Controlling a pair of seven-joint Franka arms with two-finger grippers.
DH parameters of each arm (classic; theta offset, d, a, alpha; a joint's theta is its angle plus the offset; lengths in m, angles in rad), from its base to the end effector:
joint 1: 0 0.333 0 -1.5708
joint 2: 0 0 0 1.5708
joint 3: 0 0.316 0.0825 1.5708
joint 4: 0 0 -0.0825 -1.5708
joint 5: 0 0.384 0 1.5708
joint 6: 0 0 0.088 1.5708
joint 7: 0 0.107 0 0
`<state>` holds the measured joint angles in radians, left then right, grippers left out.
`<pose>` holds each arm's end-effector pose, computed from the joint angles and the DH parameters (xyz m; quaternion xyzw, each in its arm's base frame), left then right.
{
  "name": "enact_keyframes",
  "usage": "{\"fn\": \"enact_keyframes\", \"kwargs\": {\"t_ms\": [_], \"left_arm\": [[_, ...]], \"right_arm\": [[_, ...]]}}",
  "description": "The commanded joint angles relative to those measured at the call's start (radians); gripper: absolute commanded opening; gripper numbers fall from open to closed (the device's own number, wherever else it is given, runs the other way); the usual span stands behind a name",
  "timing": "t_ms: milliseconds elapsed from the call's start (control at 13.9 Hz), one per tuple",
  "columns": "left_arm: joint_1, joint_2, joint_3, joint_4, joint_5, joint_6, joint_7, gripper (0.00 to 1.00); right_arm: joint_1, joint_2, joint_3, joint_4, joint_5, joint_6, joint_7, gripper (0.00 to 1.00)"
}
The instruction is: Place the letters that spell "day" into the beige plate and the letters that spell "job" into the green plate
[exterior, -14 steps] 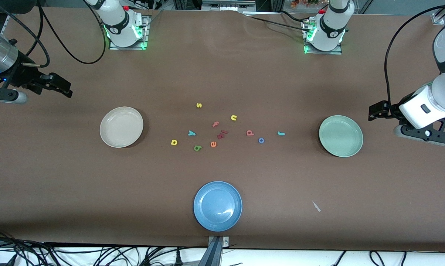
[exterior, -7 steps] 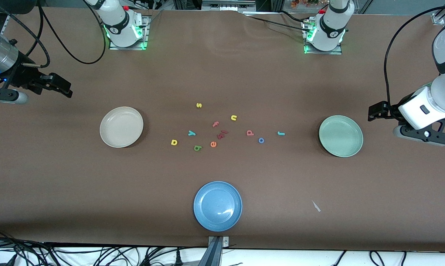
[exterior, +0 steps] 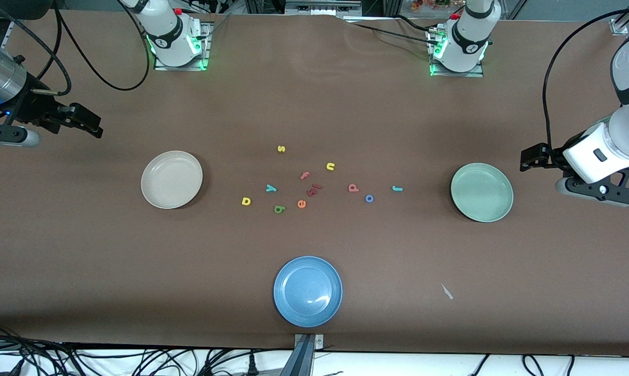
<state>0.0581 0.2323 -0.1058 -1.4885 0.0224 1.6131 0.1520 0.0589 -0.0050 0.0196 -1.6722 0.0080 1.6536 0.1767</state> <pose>0.6205 -0.0207 0.5306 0.9936 -0.0998 -0.0530 0.0038 0.5558 0.0445 0.5864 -0.9987 0.0494 0.0072 0.0030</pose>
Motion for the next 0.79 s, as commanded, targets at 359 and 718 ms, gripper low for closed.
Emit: {"fn": "enact_keyframes", "kwargs": {"t_ms": [359,718], "left_arm": [[0.005,0.004,-0.002,0.016,-0.024,-0.002,0.026,1.0],[0.005,0.005,-0.002,0.016,-0.027,-0.002,0.026,1.0]], "right_arm": [[-0.005,-0.001,0.01,0.005,-0.013,-0.021,-0.016,1.0],[-0.005,-0.001,0.01,0.005,-0.013,-0.034,-0.016,1.0]]}}
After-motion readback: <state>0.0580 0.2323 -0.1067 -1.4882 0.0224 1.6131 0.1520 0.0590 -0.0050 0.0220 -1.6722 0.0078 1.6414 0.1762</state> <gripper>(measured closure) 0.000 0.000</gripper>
